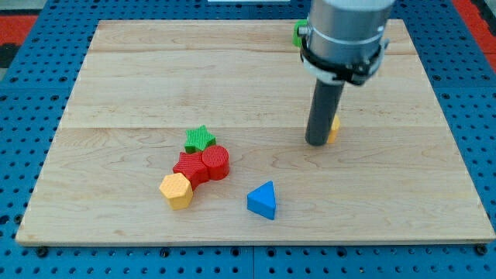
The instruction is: Move the yellow heart diagonally towards the bottom left of the green circle
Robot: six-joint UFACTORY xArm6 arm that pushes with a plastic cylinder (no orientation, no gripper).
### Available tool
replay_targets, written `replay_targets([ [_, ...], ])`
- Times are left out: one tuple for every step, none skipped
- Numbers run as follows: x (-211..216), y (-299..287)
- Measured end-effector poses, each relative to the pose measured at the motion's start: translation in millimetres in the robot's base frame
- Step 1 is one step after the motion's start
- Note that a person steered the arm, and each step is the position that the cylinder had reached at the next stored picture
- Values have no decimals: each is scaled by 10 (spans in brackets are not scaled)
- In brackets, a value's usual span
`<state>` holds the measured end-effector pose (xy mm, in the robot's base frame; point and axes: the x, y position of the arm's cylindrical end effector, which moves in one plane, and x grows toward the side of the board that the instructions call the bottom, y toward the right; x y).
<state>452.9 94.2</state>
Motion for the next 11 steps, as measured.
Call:
replay_targets([
  [-147,215],
  [130,290],
  [274,389],
  [-16,650],
  [-201,525],
  [-276,500],
  [-472,129],
  [-885,-825],
  [-798,-560],
  [-628,-365],
  [-1012,-160],
])
